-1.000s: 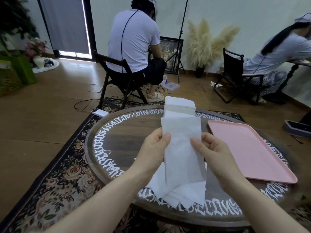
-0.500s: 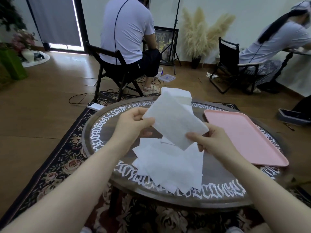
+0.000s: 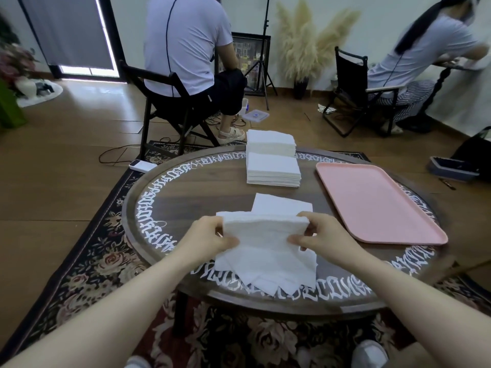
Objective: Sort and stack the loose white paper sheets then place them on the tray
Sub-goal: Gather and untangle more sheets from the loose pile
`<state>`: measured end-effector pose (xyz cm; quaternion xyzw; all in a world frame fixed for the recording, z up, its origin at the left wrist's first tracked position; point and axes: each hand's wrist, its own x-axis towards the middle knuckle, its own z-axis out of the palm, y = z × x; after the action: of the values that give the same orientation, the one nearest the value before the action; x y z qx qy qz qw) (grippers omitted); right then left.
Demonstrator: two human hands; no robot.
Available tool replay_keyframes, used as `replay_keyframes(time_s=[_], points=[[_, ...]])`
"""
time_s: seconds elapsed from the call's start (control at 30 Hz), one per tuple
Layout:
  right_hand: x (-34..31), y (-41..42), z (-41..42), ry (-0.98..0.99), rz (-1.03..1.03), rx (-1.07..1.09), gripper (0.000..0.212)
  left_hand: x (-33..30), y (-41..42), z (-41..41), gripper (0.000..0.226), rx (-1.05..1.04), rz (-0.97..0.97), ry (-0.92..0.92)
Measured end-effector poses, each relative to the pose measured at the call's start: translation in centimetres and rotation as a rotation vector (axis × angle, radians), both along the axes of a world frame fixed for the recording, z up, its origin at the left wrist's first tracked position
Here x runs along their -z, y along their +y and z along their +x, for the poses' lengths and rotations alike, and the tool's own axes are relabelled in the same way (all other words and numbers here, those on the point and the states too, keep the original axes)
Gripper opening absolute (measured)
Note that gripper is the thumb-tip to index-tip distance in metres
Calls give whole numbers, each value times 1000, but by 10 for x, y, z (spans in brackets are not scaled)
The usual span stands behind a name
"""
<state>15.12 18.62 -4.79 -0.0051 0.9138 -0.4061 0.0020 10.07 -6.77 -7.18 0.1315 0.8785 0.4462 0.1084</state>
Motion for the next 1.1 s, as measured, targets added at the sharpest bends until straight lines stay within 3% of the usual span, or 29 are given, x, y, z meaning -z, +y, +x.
replay_keyframes(time_s=[0.07,0.3,0.37,0.43,0.53,0.63,0.7,0.9,1.0,1.1], points=[[1,2,-1,-41,-28,3,19,3,0,0,4,13,19,-6],[5,4,-6,-102,-67,22,26,2,10,-1,24,-12,12,41],[0,4,-10,-50,-196,80,27,-6,16,-8,20,-36,61,38],[-5,6,-16,-57,-368,151,5,-16,21,-19,11,-86,148,-13],[-8,11,-31,-205,-509,248,19,-27,30,-39,34,-183,268,-202],[-20,17,-55,-202,-450,293,25,-40,43,-62,29,-217,334,-257],[-29,21,-77,-136,-381,323,29,-49,52,-83,28,-230,319,-193],[-48,33,-154,187,-519,433,20,-68,89,-158,30,-303,403,51],[-32,41,-185,157,-575,510,18,-53,109,-189,30,-362,461,34],[2,50,-203,19,-517,532,14,-15,118,-204,30,-393,358,-58]])
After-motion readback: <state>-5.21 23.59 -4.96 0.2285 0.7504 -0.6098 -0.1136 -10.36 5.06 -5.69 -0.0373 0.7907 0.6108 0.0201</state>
